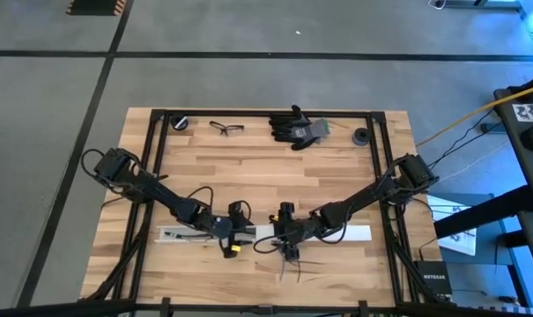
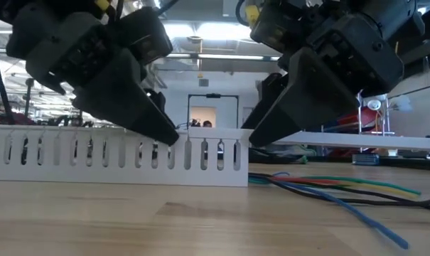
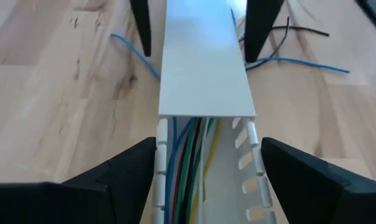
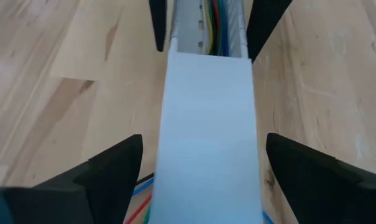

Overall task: Ziptie cables
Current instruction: Close the cable duct

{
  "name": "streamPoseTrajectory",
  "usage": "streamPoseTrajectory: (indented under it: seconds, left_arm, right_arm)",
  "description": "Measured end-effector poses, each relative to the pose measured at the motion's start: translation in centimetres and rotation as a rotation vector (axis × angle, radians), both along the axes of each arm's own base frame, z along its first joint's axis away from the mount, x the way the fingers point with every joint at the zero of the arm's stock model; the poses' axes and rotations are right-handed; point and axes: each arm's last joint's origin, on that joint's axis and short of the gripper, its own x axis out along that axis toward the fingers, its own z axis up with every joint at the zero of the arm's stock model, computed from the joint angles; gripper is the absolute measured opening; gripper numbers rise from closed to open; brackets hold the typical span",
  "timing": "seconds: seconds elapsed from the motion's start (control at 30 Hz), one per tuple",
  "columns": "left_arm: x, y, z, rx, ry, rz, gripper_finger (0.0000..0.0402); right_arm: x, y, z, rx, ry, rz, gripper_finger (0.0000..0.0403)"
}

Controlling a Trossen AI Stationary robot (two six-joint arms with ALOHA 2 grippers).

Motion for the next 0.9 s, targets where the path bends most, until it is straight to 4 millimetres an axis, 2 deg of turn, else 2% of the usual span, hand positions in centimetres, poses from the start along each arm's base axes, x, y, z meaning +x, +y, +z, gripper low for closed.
streamPoseTrajectory:
  seconds: [0.1, 0.27, 0.47, 0.6, 0.73, 0.9]
  left_arm:
    - [0.1, 0.1, -0.1, -0.001, 0.005, 0.005, 0.0262]
    - [0.1, 0.1, -0.1, 0.005, 0.005, 0.004, 0.0215]
    - [0.1, 0.1, -0.1, 0.007, 0.005, 0.003, 0.0189]
    - [0.1, 0.1, -0.1, 0.008, 0.01, 0.003, 0.0188]
    - [0.0, 0.2, -0.2, 0.012, 0.017, 0.003, 0.0191]
    - [0.0, 0.2, -0.2, 0.012, 0.018, 0.003, 0.0189]
  right_arm:
    - [0.0, 0.0, 0.0, 0.001, -0.002, 0.0, 0.0328]
    - [0.0, 0.0, 0.1, 0.001, -0.001, 0.0, 0.0328]
    - [0.6, 0.3, 2.2, 0.026, -0.058, 0.003, 0.0328]
    - [0.6, 0.4, 3.1, 0.024, 0.007, 0.023, 0.0323]
    - [0.7, 0.4, 3.4, 0.02, 0.044, 0.007, 0.0285]
    - [0.9, 0.1, 3.4, 0.039, 0.042, -0.024, 0.0191]
